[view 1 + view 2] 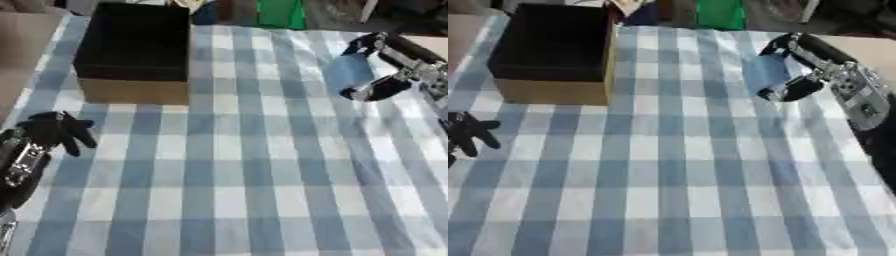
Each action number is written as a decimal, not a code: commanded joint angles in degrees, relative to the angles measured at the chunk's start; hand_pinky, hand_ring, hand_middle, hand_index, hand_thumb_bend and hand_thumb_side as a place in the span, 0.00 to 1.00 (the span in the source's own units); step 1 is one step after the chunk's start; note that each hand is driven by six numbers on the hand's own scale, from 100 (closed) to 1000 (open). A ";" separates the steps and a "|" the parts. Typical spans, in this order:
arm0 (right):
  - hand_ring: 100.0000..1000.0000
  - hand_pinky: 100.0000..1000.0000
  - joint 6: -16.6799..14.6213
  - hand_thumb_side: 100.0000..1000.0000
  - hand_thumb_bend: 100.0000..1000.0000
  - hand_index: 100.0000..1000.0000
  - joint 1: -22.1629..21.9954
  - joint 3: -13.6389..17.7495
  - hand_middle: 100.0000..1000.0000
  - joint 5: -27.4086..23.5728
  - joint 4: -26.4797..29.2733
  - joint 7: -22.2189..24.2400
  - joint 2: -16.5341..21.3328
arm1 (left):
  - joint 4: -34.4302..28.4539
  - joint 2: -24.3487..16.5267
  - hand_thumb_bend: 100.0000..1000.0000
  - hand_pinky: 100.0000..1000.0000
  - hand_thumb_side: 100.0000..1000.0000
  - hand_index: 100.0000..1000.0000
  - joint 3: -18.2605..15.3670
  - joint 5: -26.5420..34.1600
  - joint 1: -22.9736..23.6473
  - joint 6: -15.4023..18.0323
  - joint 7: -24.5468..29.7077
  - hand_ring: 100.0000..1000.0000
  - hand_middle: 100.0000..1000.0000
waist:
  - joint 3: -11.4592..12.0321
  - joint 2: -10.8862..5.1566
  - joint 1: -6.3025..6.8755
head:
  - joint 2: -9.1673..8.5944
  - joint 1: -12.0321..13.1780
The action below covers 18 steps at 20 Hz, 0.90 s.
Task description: Pick up objects on the table and place them in the box.
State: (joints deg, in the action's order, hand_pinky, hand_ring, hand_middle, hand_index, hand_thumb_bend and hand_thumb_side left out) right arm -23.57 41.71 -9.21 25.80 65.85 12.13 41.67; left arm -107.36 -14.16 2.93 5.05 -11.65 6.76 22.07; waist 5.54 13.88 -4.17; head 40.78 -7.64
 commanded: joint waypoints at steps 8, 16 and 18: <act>0.87 0.68 1.04 0.00 0.33 0.57 8.13 -1.78 0.32 -4.14 5.84 3.63 0.01 | -0.89 -1.07 0.12 0.85 0.77 0.36 0.18 0.50 -0.24 0.06 0.37 0.48 0.44 | 0.67 -1.76 -0.33 | 0.13 -0.18; 0.85 0.67 1.27 0.00 0.31 0.57 14.57 -2.35 0.31 -3.76 1.45 1.70 -4.81 | -0.84 -1.11 0.12 0.85 0.77 0.36 1.22 0.95 -0.98 -0.06 1.46 0.48 0.44 | 3.26 -1.72 -0.88 | -0.50 -1.20; 0.84 0.67 1.53 0.00 0.30 0.57 15.86 -2.48 0.32 -3.08 0.38 0.35 -6.04 | -0.83 -1.03 0.12 0.85 0.77 0.36 1.63 1.08 -1.28 -0.11 1.89 0.48 0.43 | 3.97 -1.61 -0.97 | -0.74 -1.62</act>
State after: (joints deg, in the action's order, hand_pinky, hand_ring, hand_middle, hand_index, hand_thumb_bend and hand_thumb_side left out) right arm -22.14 56.10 -12.04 22.36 66.51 13.33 35.12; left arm -107.34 -14.17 4.34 5.75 -12.16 6.59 23.57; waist 9.72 13.17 -5.43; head 40.70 -8.87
